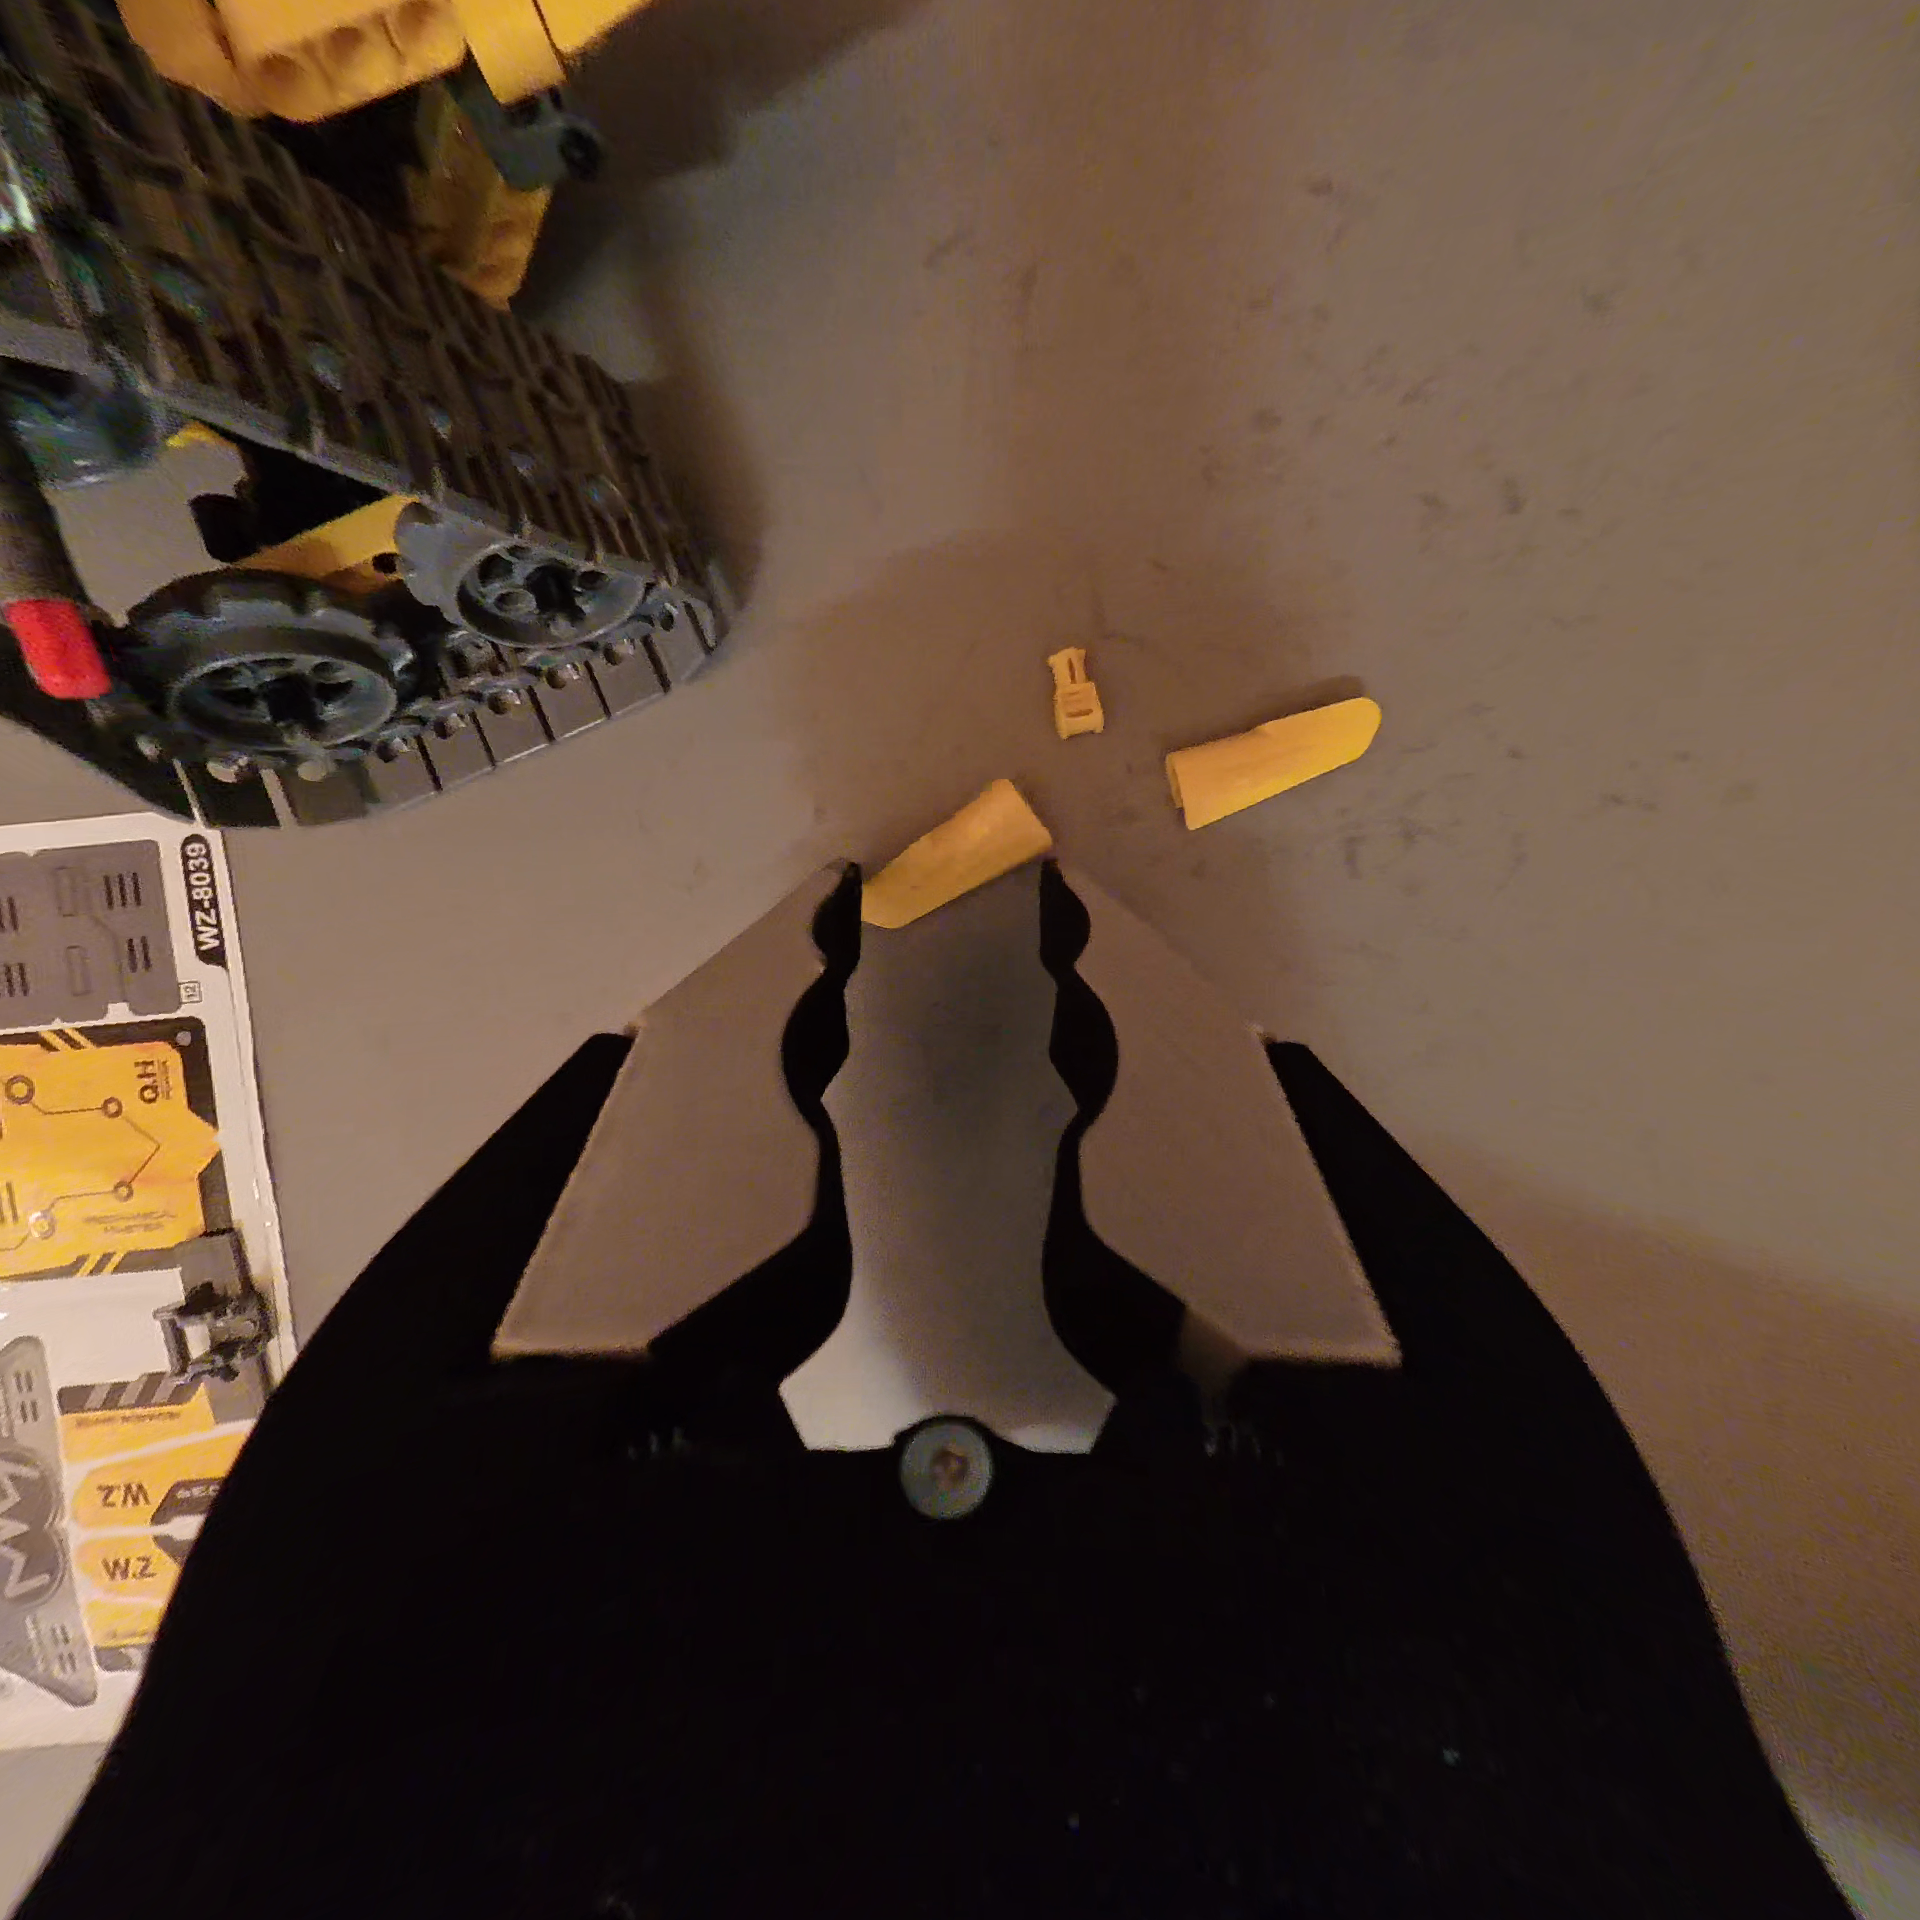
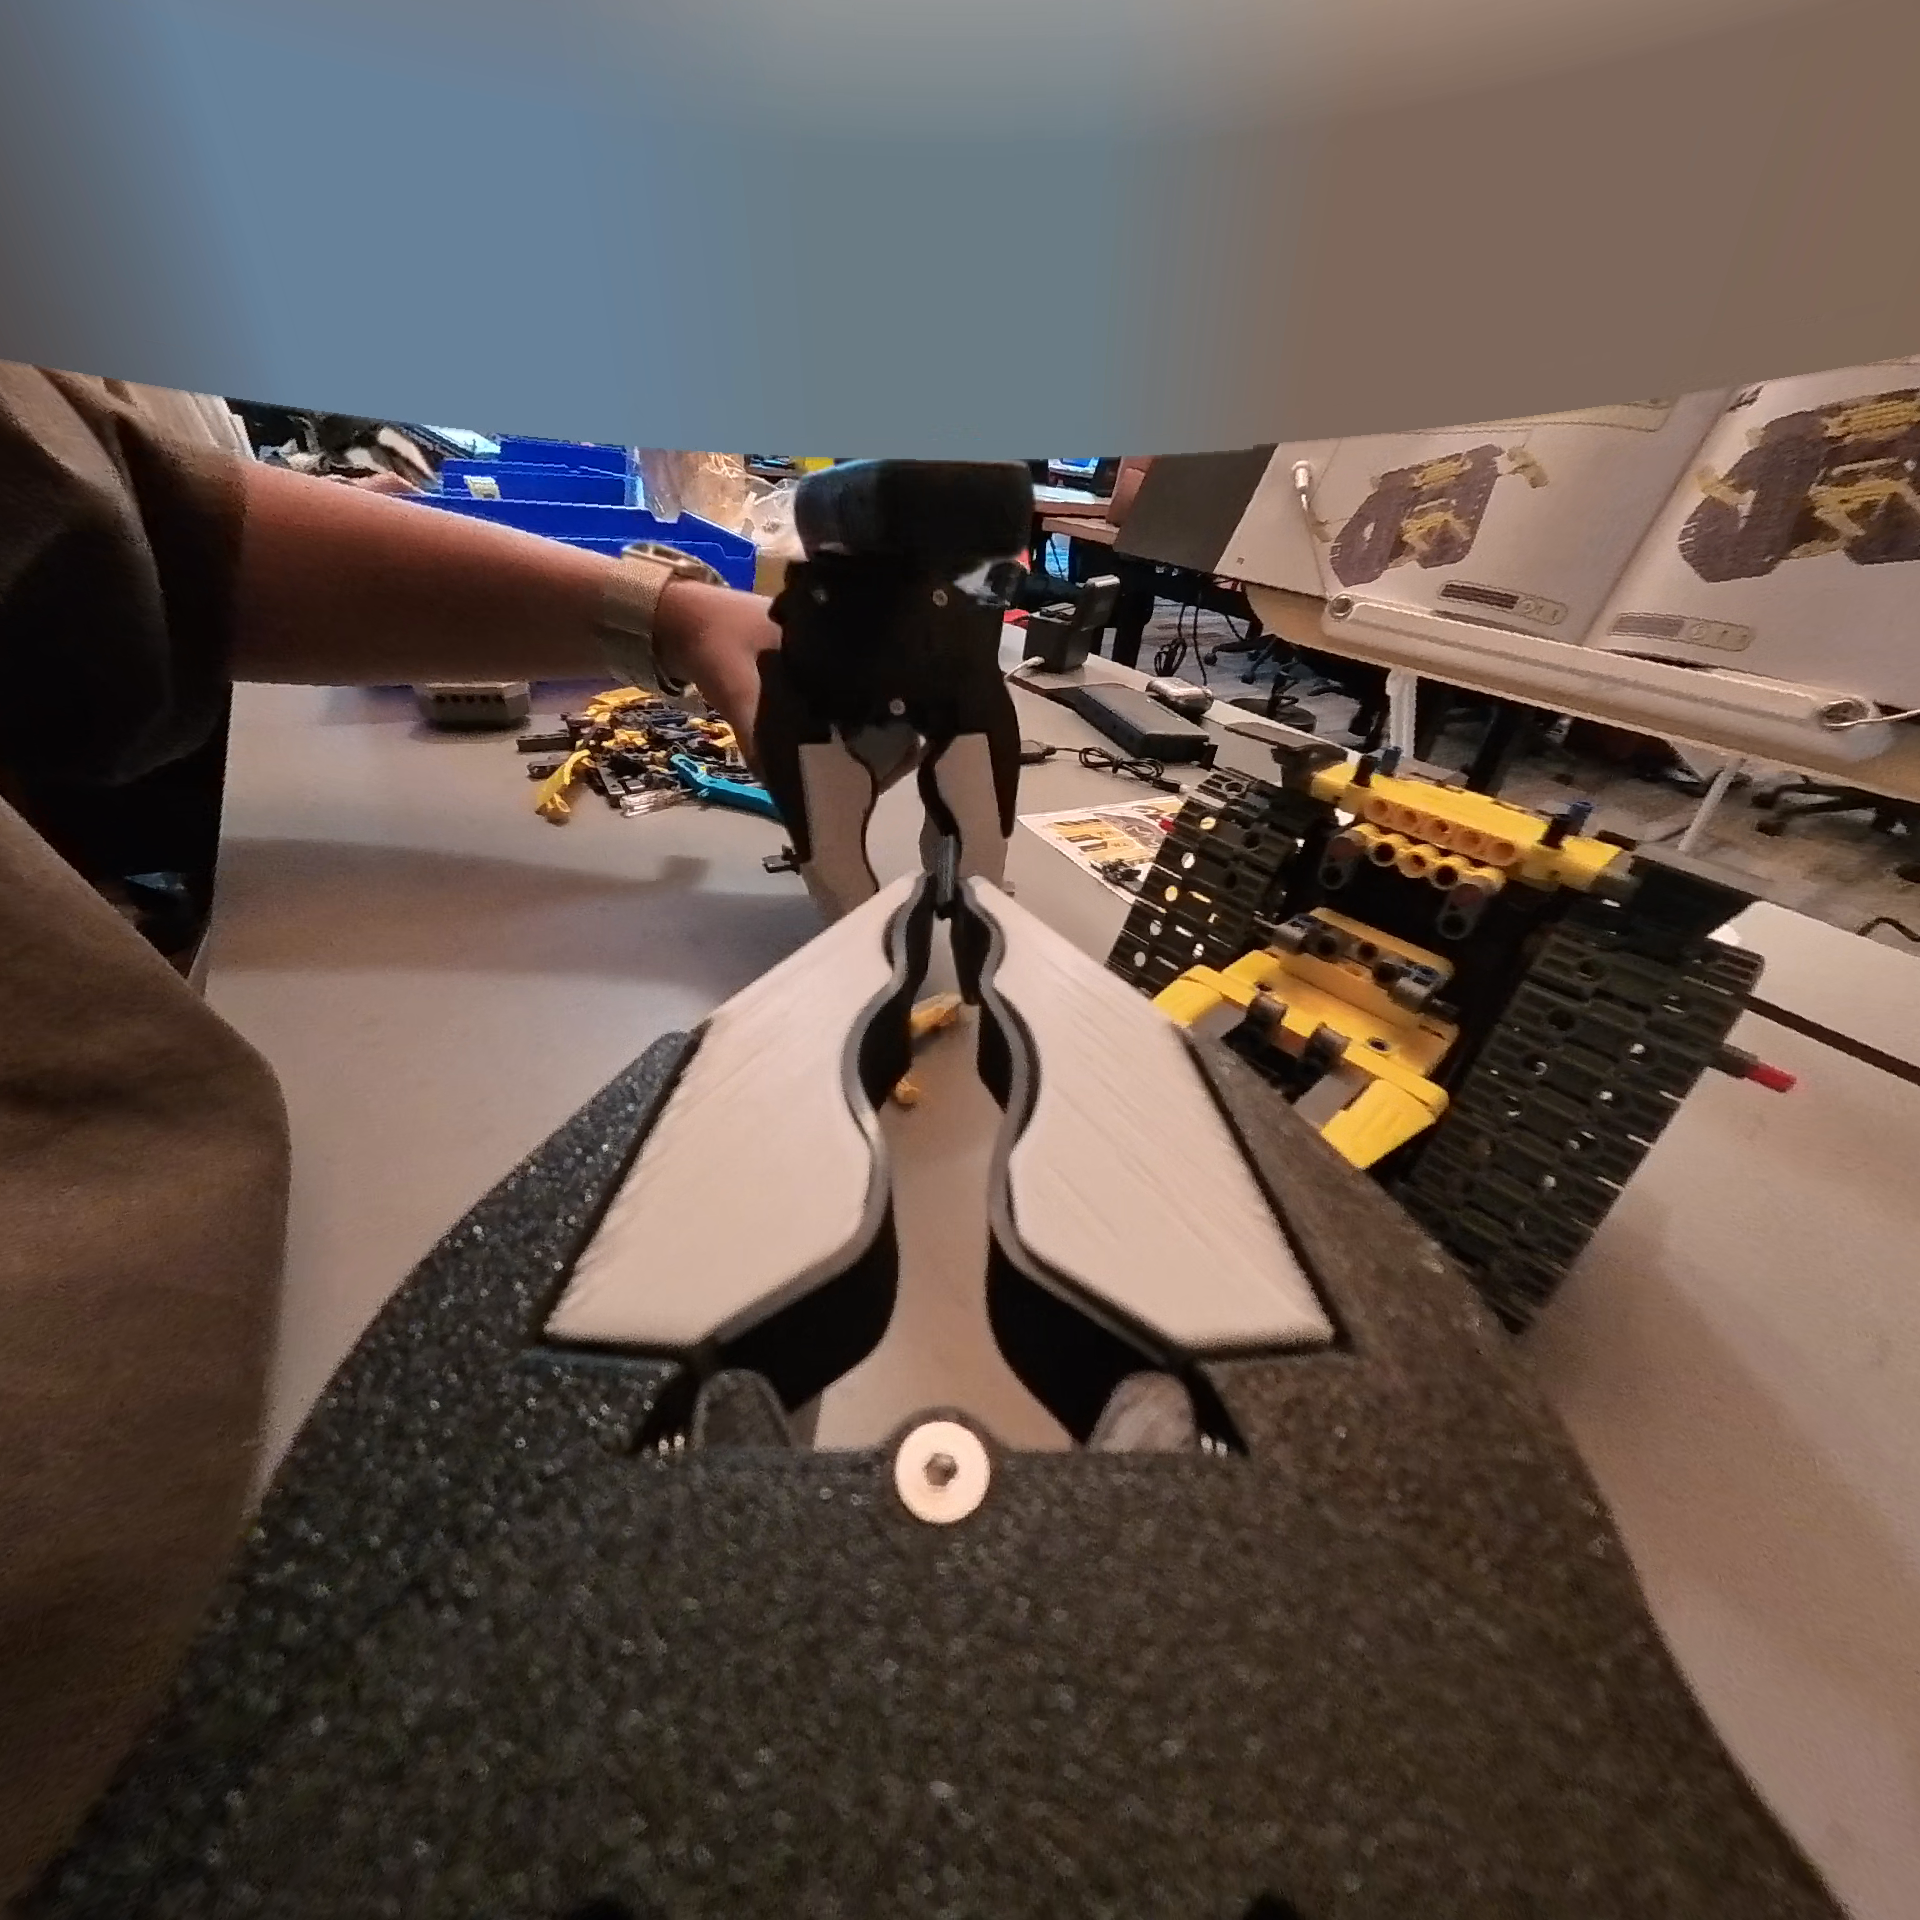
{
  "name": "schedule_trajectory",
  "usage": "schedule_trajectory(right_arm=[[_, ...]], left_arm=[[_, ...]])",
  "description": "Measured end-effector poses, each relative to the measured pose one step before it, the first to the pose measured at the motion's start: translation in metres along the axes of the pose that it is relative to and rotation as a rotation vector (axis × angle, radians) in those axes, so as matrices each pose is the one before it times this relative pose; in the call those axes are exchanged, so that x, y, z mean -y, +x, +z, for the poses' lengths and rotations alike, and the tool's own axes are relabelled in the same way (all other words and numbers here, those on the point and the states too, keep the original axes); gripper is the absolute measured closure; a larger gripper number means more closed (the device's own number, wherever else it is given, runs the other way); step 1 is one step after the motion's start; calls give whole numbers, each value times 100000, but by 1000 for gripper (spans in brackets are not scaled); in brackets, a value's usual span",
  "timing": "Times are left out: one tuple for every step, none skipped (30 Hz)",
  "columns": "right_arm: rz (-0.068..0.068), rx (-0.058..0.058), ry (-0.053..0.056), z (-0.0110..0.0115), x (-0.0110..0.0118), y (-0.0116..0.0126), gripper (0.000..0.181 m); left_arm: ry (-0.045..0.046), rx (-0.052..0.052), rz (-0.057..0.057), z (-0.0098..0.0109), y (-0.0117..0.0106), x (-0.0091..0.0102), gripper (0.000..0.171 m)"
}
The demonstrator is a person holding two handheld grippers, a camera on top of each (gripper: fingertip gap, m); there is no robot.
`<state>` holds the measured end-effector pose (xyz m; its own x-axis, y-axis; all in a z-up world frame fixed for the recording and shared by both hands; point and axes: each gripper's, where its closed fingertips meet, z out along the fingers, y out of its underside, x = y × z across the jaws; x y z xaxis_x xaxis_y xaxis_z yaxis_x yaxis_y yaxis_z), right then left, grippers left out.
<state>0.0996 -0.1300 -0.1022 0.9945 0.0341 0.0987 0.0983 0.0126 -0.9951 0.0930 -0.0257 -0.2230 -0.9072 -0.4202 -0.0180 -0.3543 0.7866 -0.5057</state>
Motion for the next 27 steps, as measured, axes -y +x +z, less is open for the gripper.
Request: schedule_trajectory(right_arm=[[318, -373, 282, -83, 43, 107, 178], [388, -363, 334, -79, 60, 112, 178], [402, -284, 376, -66, 66, 101, 178], [377, -192, 364, -56, 66, 70, 178], [273, -91, 331, -37, 74, 45, 178], [152, 11, 244, -23, 54, 9, 178], [29, 118, 205, -25, 51, -28, 178], [-81, 176, 156, -8, 45, -48, 178], [-163, 139, 58, -5, 22, -47, 178], [-177, 95, -29, 9, -1, -40, 178], [-147, 73, -74, 16, 2, -38, 178], [-123, 25, -24, 9, -2, -14, 177], [-101, -41, 25, -7, 16, -7, 178], [-50, -93, 52, -16, 18, 17, 178], [85, -116, 108, -23, 5, 28, 178], [199, -102, 67, -26, 7, 39, 178], [253, -146, 67, -37, 6, 61, 178], [321, -99, 109, -24, 12, 51, 178], [335, -83, 93, -25, 9, 57, 178], [279, -105, 40, -19, -8, 54, 178], [294, -22, -37, 6, -9, 33, 178], [269, 69, -68, 4, -13, 22, 178], [174, 49, -46, 6, -8, 1, 178], [143, 45, -111, 11, -28, 13, 178], [171, 80, -204, 14, -51, -4, 178], [251, 219, -277, 9, -62, -9, 178], [372, 484, -401, 39, -90, -54, 178]], left_arm=[[-1240, 149, 105, 141, -64, -158, 141], [-982, 53, -376, 112, -30, -124, 142], [-20, 241, -767, 12, -57, 18, 143], [461, 747, -1406, -46, -128, 85, 146], [266, 166, -1351, -41, -37, 30, 146], [405, 694, -995, -50, -65, 19, 146], [729, 1022, -529, -71, -83, 52, 145], [1282, 773, -417, -91, -28, 132, 145], [1645, 876, -690, -72, -38, 235, 142], [1937, 509, -660, -31, 30, 334, 138], [1855, 345, -463, 50, 67, 348, 134], [1491, 701, -149, 124, 16, 317, 133], [658, 1815, 242, 192, -172, 188, 133], [14, 1700, 772, 214, -167, 92, 135], [-42, 1155, 1119, 224, -121, 54, 138], [-156, 456, 717, 226, -73, 6, 141], [-483, -986, -14, 237, 94, -56, 141], [-331, -1714, -549, 207, 164, -44, 141], [1131, -1795, -833, 53, 150, 161, 144], [288, -660, -543, 75, 4, 22, 147], [305, -2457, -375, 34, 317, 13, 155], [352, -721, -889, 35, 100, 29, 160], [304, 405, -338, -16, -23, -9, 160], [219, 768, -343, -75, -32, -41, 160], [1352, 1799, -399, -210, -118, 101, 160], [3808, 2081, -527, -435, -94, 426, 160], [5312, 1013, -1613, -623, 116, 673, 160]])
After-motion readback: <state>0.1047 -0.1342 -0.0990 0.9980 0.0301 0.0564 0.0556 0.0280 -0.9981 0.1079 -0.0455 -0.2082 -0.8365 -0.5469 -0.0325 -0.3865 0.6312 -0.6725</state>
